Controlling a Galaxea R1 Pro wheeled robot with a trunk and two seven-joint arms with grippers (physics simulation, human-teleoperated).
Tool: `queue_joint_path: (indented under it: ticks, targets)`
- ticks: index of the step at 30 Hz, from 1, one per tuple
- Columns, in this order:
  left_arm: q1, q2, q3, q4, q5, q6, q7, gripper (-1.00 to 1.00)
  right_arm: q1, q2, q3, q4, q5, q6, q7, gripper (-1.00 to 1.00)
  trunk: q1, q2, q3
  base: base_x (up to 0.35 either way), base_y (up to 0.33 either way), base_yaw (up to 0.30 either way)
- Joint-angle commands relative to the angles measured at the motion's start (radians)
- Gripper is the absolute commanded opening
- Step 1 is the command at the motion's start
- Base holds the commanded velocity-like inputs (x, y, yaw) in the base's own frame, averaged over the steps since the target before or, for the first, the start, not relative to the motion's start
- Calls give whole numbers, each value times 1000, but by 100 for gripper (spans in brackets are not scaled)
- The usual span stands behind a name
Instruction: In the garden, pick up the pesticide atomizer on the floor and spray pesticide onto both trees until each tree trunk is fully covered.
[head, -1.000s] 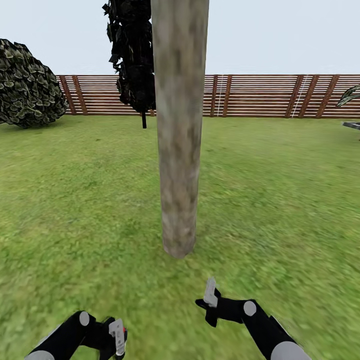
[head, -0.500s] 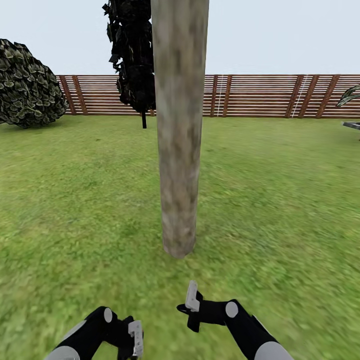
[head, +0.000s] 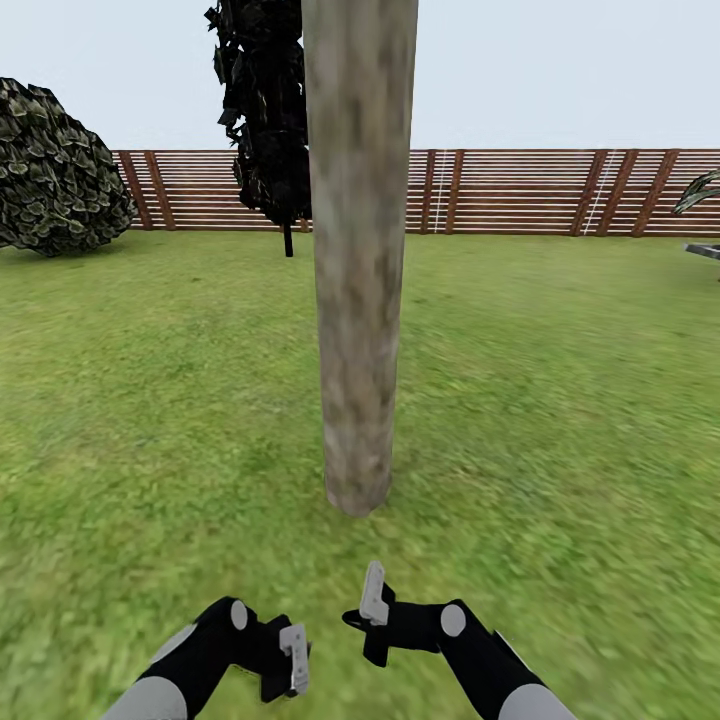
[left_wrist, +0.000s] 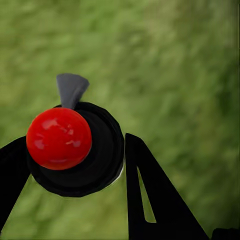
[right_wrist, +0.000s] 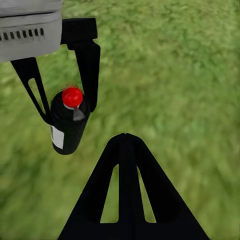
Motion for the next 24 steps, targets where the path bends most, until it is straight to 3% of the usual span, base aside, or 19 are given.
queue_joint_path:
  ticks: [1, 10, 16, 24]
  targets:
    - [0, -5, 0, -2, -8, -5, -2, -100, 0, 0, -1, -1, 9, -5, 0, -100, 0, 0, -1, 0, 0, 0]
    - [0, -27, 3, -41, 0, -6, 1, -100, 0, 1, 1, -1, 9, -5, 0, -100, 0, 0, -1, 0, 0, 0]
    - [0, -30, 4, -44, 4, -11, -1, -100, 0, 2, 57, -1, 7, -5, 0, -100, 0, 0, -1, 0, 0, 0]
    - [1, -30, 4, -42, 7, -20, -5, -100, 0, 1, 62, -2, 7, -5, 0, -100, 0, 0, -1, 0, 0, 0]
